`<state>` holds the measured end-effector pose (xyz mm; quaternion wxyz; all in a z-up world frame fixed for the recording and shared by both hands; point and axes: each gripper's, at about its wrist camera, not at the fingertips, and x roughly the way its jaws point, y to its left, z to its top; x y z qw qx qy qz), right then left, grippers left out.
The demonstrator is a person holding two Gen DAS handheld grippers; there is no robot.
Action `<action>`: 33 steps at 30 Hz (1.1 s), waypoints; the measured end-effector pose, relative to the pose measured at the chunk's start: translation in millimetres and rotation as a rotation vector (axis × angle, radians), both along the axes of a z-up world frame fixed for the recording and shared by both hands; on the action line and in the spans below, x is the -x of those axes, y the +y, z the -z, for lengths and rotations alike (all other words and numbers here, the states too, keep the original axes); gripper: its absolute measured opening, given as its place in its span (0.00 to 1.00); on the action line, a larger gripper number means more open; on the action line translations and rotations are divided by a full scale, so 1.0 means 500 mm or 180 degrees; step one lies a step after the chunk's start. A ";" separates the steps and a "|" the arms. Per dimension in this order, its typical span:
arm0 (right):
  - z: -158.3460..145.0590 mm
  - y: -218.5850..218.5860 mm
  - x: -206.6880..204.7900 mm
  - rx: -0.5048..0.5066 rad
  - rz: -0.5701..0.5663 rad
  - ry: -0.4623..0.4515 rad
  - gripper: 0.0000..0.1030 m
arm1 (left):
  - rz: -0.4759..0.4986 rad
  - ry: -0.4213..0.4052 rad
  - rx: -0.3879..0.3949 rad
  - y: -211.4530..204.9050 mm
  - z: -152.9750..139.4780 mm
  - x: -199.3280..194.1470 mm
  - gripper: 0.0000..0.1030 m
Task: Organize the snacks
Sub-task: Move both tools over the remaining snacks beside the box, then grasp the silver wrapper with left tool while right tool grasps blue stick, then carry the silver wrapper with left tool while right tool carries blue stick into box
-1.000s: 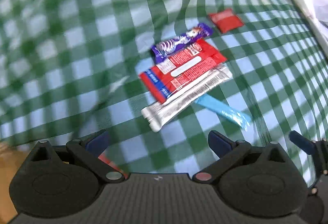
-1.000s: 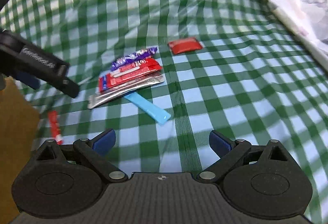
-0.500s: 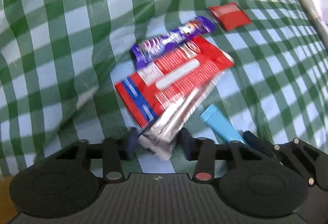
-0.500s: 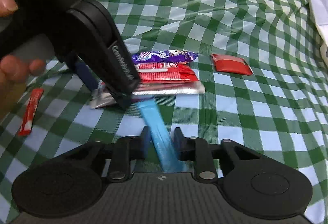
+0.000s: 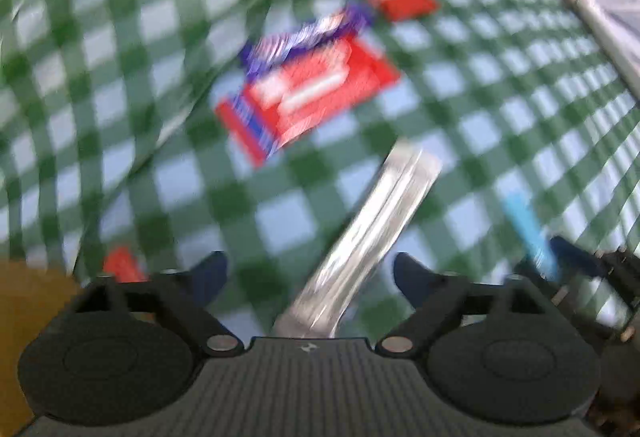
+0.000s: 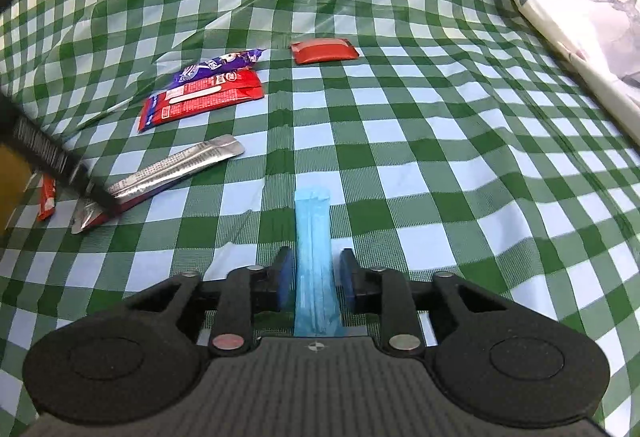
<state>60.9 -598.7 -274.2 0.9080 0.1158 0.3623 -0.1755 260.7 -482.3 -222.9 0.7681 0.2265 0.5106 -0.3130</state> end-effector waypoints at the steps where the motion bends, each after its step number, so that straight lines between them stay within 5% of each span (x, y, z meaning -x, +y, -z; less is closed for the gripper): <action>1: 0.000 -0.001 -0.008 0.0026 -0.0017 0.0013 0.49 | 0.0077 -0.0012 -0.0012 -0.017 0.000 -0.005 0.95; 4: 0.011 -0.003 -0.032 0.0122 -0.0066 0.0056 0.62 | 0.0216 -0.0011 -0.0191 -0.060 0.021 -0.013 0.82; 6: 0.011 -0.001 -0.041 0.0165 -0.0058 0.0072 0.63 | 0.0279 0.0184 -0.0274 -0.061 0.038 -0.012 0.31; 7: 0.010 -0.001 -0.042 0.0152 -0.0045 0.0078 0.58 | 0.0243 0.0174 -0.0265 -0.059 0.042 -0.007 0.27; 8: 0.008 0.001 -0.040 0.0143 -0.0031 0.0081 0.51 | 0.0292 0.0101 -0.0279 -0.053 0.036 0.004 0.09; 10: 0.002 0.014 -0.025 0.0179 -0.0028 0.0088 0.18 | 0.0312 0.0076 -0.0272 -0.035 0.023 0.018 0.07; 14: -0.018 0.028 -0.002 0.0116 0.0102 0.0099 0.14 | 0.0242 0.0060 -0.0006 0.027 -0.047 0.060 0.07; 22: -0.194 0.102 0.115 -0.0159 0.0366 -0.0558 0.13 | 0.0112 -0.0173 0.0545 0.228 -0.258 0.219 0.07; 27: -0.299 0.232 0.197 -0.0365 0.0054 -0.0819 0.14 | -0.0084 -0.0324 0.0606 0.388 -0.335 0.330 0.07; 33: -0.361 0.428 0.277 -0.0590 -0.0501 -0.0788 0.14 | -0.0504 -0.0407 0.0539 0.612 -0.372 0.425 0.07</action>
